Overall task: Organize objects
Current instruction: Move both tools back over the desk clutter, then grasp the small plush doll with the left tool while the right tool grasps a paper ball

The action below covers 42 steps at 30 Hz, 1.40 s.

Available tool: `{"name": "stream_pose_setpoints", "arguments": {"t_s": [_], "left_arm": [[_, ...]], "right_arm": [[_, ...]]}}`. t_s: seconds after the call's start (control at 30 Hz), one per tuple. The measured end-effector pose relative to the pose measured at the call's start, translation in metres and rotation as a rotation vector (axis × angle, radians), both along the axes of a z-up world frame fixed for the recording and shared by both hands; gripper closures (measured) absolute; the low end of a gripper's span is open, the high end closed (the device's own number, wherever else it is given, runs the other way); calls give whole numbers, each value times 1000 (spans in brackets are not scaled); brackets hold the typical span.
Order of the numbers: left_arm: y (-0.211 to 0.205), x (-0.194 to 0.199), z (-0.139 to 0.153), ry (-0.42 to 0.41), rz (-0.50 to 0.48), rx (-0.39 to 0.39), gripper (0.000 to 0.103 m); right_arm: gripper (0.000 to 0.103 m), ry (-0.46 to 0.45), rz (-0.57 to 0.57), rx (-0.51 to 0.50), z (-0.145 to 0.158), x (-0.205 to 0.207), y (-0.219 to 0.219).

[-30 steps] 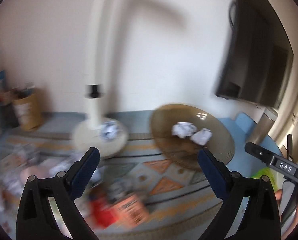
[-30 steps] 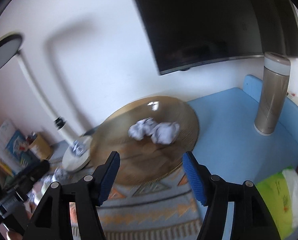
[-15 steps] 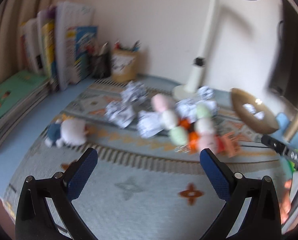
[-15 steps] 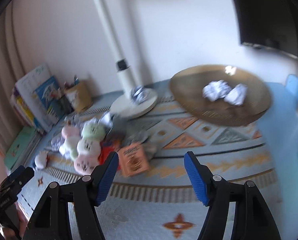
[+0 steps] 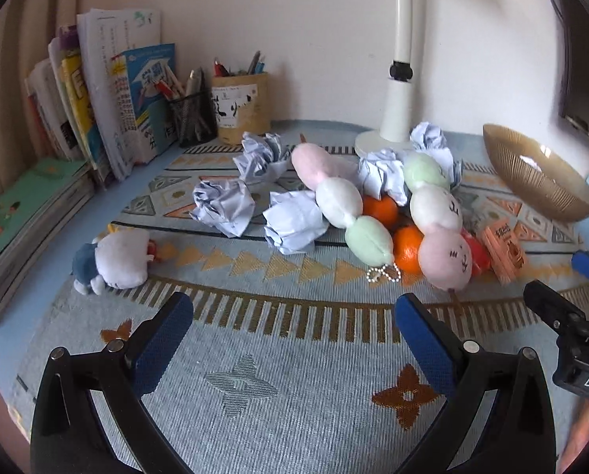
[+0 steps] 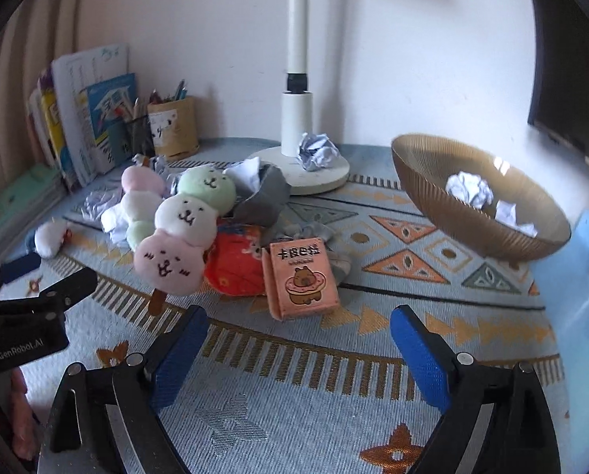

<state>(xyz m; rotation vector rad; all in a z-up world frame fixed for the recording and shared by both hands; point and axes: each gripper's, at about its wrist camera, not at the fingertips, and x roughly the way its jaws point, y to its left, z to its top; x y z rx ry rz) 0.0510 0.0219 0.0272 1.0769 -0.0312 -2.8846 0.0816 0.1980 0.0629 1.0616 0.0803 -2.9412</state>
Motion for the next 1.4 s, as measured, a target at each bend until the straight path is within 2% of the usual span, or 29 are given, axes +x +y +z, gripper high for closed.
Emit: {"name": "stream_pose_setpoints", "arguments": {"t_s": [0.1,0.27,0.4,0.47,0.53,0.63,0.73,0.8,0.87,0.93,1.0,1.1,1.17,1.23,1.27,1.33,1.37,1.4], "left_arm": [[-5,-5,-3,-22,12,15,1],[-11,4,1,13,13,49,1],[-34,18,14,42,-45,78,1],[-61,25,24,73,-73,30,1],[-88,24,31,58,-120,-10,1],[-124,11,37,23,-130,-104,1],[-154,-7,36,-8,-159,-115,1],[-166,-19,33,-45,-207,-77,1],[-171,-34,27,-63,-249,-80,1],[-171,-48,19,-73,-243,-102,1],[-172,-64,8,-111,-269,-66,1],[-168,-68,-6,-173,-311,-53,3],[-162,-62,-10,-194,-346,-81,3],[-159,-56,-10,-208,-365,-95,3],[-159,-53,-10,-209,-370,-98,3],[-160,-49,-8,-207,-377,-80,3],[-162,-48,-7,-201,-375,-70,4],[-164,-48,-6,-200,-369,-59,17]], "right_arm": [[9,6,-1,12,0,0,-1],[9,-4,-14,-15,0,-2,4],[9,-3,6,-8,1,-2,2],[9,-7,55,-24,3,0,-3],[9,-28,159,-101,11,0,-12],[9,-65,283,-173,37,-17,-45],[9,-83,385,-163,59,-48,-94],[9,-101,438,-130,60,-78,-133],[9,-124,469,-119,54,-102,-159],[9,-178,493,-140,45,-132,-183],[10,-235,489,-155,33,-161,-200],[16,-277,473,-131,16,-187,-216],[23,-315,472,-121,8,-194,-219],[24,-359,466,-70,-2,-198,-224],[29,-371,461,-39,-6,-198,-225],[37,-382,459,-41,-12,-201,-222],[46,-387,466,-58,-13,-201,-220],[51,-400,473,-72,-16,-201,-218]]}}
